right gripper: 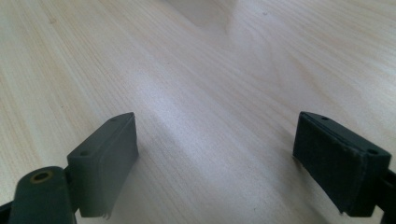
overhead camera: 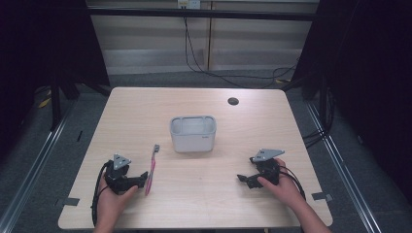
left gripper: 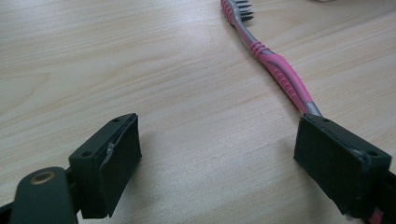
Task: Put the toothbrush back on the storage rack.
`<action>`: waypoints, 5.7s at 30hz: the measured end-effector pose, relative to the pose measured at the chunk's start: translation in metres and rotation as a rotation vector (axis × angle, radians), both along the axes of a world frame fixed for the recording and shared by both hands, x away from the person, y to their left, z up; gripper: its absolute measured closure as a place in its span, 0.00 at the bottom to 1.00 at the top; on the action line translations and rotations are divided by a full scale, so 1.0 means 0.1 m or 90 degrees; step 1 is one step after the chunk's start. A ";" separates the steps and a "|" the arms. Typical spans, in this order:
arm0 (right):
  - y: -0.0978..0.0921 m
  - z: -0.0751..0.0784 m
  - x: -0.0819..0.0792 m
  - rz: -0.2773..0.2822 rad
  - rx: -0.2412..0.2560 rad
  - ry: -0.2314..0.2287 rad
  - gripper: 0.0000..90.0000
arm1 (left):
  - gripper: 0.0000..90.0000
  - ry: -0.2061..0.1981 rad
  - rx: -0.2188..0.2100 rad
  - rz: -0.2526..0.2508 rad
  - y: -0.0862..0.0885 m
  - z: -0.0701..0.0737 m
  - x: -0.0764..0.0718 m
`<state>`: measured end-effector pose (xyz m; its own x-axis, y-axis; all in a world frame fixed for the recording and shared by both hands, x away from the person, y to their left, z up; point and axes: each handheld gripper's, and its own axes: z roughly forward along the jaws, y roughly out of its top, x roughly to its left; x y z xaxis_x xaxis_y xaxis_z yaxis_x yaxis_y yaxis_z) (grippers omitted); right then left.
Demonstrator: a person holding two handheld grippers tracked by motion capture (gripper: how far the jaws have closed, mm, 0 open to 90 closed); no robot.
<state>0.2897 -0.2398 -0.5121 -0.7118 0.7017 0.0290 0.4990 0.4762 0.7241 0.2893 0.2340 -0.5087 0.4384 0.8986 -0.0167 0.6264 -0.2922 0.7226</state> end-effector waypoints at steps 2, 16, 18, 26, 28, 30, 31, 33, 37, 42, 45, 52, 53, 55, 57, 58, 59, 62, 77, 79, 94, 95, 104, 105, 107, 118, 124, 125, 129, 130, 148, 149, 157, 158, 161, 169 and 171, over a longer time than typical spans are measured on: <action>0.00 0.00 0.00 0.000 0.000 0.000 0.15 | 0.16 0.000 0.000 0.001 0.00 0.00 0.00; 0.00 0.00 0.00 0.000 0.000 0.000 0.15 | 0.24 0.102 0.028 0.007 0.03 0.18 0.07; 0.00 0.00 0.00 0.000 0.000 0.000 0.15 | 0.26 0.121 0.018 0.014 0.04 0.22 0.10; 0.00 0.00 0.00 0.000 0.000 0.000 0.15 | 0.26 0.168 0.000 0.010 -0.03 0.38 0.26; 0.00 0.00 0.00 0.000 0.000 0.000 0.15 | 0.27 0.175 0.002 0.006 -0.05 0.41 0.29; 0.00 0.00 0.00 0.000 0.000 0.000 0.15 | 0.26 0.182 0.002 0.002 -0.07 0.43 0.33; 0.00 0.00 0.00 0.000 0.000 0.000 0.15 | 0.26 0.185 0.004 0.000 -0.09 0.45 0.34; 0.00 0.00 0.00 0.000 0.000 0.000 0.15 | 0.26 0.186 0.002 0.000 -0.12 0.47 0.37; 0.00 0.00 0.00 0.000 0.000 0.000 0.15 | 0.26 0.198 0.004 -0.006 -0.14 0.52 0.42; 0.00 0.00 0.00 0.000 0.000 0.000 0.15 | 0.26 0.198 0.000 -0.004 -0.18 0.54 0.47; 0.00 0.00 0.00 0.000 0.000 0.000 0.15 | 0.26 0.207 0.001 -0.006 -0.20 0.55 0.50; 0.00 0.00 0.00 0.000 0.000 0.001 0.15 | 0.27 0.218 0.005 -0.011 -0.26 0.56 0.56; 0.00 0.00 0.00 0.000 0.000 0.000 0.15 | 0.27 0.218 0.003 -0.009 -0.27 0.57 0.57; 0.00 0.00 0.00 0.000 0.000 0.000 0.15 | 0.27 0.219 0.001 -0.009 -0.27 0.58 0.58; 0.00 0.00 0.00 0.000 0.000 0.000 0.15 | 0.27 0.219 0.004 -0.009 -0.27 0.59 0.60; 0.00 0.00 0.00 0.000 0.000 0.000 0.15 | 0.27 0.222 0.003 -0.010 -0.27 0.60 0.61; 0.00 0.00 0.00 0.000 0.000 0.001 0.15 | 0.27 0.223 0.001 -0.010 -0.28 0.60 0.61; 0.00 0.00 0.00 0.000 0.000 0.001 0.15 | 0.29 0.227 -0.005 -0.010 -0.31 0.61 0.63; 0.00 0.00 0.00 0.000 0.000 0.000 0.15 | 0.38 0.268 -0.004 -0.011 -0.43 0.52 0.71; 0.00 0.00 0.00 0.000 0.000 0.000 0.15 | 0.40 0.271 -0.001 -0.011 -0.45 0.51 0.72; 0.00 0.00 0.00 0.000 0.001 0.001 0.15 | 0.55 0.287 -0.002 0.009 -0.51 0.44 0.75; 0.00 0.00 0.00 0.000 0.001 0.001 0.15 | 0.56 0.288 -0.007 0.010 -0.52 0.44 0.76; 0.00 0.00 0.00 0.000 0.001 0.001 0.15 | 0.67 0.302 -0.010 0.018 -0.57 0.42 0.78; 0.00 0.00 0.00 0.000 0.001 0.001 0.15 | 0.68 0.304 -0.008 0.019 -0.57 0.42 0.78; 0.00 0.00 0.00 0.000 0.001 0.001 0.15 | 0.71 0.304 0.001 0.023 -0.58 0.42 0.78; 0.00 0.00 0.00 0.000 0.002 0.002 0.15 | 0.80 0.319 0.006 0.043 -0.58 0.38 0.80; 0.00 0.00 0.00 0.000 0.002 0.002 0.15 | 0.86 0.319 0.023 0.044 -0.59 0.37 0.81; 0.00 0.00 0.00 0.000 0.002 0.002 0.15 | 0.88 0.317 0.030 0.044 -0.60 0.37 0.81; 0.00 0.00 0.00 0.000 0.002 0.002 0.15 | 0.89 0.323 0.019 0.054 -0.58 0.37 0.81; 0.00 0.00 0.00 0.001 0.002 0.002 0.15 | 0.89 0.321 0.016 0.057 -0.57 0.37 0.82; 0.00 0.00 0.00 0.001 0.002 0.002 0.15 | 0.90 0.277 -0.047 0.057 -0.35 0.60 0.79; 0.00 0.00 0.00 0.001 0.002 0.002 0.15 | 0.90 0.271 -0.045 0.059 -0.35 0.61 0.79; 0.00 0.00 0.00 0.001 0.003 0.003 0.15 | 0.90 0.254 -0.058 0.052 -0.35 0.72 0.79; 0.00 0.00 0.00 0.001 0.003 0.002 0.15 | 0.90 0.250 -0.063 0.054 -0.35 0.73 0.79; 0.00 0.00 0.00 0.001 0.003 0.002 0.15 | 0.90 0.241 -0.073 0.049 -0.35 0.79 0.79; 0.00 0.00 0.00 0.001 0.002 0.002 0.15 | 0.90 0.198 -0.097 0.047 -0.33 0.90 0.76; 0.00 0.00 0.00 0.001 0.002 0.002 0.15 | 0.90 0.191 -0.106 0.046 -0.32 0.93 0.76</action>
<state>0.2900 -0.2402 -0.5121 -0.7125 0.7009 0.0333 0.5005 0.4744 0.7242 0.3650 0.2023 -0.4158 0.3273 0.9014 -0.2836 0.8329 -0.1334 0.5371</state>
